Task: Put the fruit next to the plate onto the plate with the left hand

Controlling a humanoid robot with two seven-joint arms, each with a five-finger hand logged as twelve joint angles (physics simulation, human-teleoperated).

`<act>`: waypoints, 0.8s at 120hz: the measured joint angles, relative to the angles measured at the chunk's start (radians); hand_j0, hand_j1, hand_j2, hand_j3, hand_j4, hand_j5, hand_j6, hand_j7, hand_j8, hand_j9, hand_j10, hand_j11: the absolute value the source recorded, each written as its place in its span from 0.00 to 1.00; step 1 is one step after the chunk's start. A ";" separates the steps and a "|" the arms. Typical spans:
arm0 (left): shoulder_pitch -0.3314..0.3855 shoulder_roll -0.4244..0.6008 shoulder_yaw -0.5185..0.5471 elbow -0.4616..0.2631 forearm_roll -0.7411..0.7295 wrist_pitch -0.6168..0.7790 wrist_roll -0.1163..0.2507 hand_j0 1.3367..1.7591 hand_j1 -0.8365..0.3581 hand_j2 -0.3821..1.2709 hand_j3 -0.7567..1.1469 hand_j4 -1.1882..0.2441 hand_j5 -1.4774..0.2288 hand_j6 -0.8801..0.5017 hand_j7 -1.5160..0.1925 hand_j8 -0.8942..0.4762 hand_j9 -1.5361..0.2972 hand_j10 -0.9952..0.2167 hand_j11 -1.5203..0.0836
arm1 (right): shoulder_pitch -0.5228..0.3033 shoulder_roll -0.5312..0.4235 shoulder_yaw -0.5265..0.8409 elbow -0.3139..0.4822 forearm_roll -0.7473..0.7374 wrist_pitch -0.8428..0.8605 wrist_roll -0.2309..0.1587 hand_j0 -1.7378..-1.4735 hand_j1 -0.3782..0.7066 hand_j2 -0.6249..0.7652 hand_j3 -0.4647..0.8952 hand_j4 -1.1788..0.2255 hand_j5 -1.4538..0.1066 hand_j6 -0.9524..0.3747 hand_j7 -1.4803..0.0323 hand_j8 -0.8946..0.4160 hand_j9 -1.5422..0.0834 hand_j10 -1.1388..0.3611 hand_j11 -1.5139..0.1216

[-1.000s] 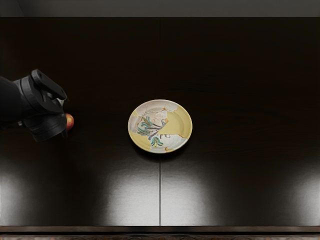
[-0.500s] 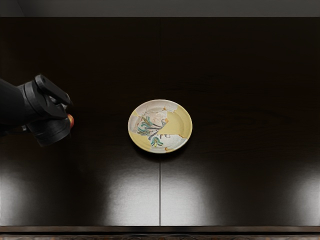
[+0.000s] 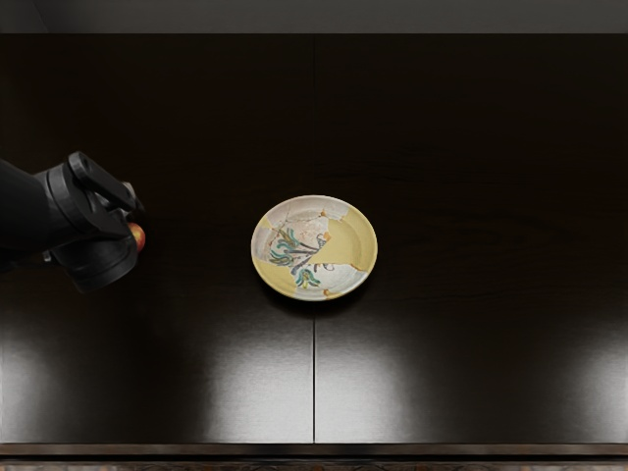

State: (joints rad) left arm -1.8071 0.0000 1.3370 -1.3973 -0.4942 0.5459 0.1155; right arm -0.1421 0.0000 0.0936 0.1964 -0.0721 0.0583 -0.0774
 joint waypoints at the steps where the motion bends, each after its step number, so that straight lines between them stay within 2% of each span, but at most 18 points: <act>1: 0.000 0.000 -0.001 0.000 0.000 0.000 0.000 0.76 0.62 0.28 0.40 0.57 0.58 0.37 0.60 0.38 0.57 0.51 0.64 | 0.000 0.000 0.000 0.000 0.000 0.000 0.000 0.30 0.05 0.45 0.34 0.83 0.92 0.70 0.96 0.67 0.94 0.75 0.91; 96: 0.009 0.000 -0.023 0.000 0.004 0.006 0.000 0.76 0.58 0.28 0.40 0.54 0.55 0.34 0.57 0.35 0.54 0.48 0.61 | 0.000 0.000 0.000 0.000 0.000 0.000 0.000 0.30 0.05 0.45 0.34 0.83 0.92 0.70 0.96 0.67 0.94 0.75 0.91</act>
State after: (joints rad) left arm -1.7978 0.0000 1.3136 -1.3973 -0.4898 0.5520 0.1150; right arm -0.1422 0.0000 0.0937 0.1968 -0.0721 0.0583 -0.0777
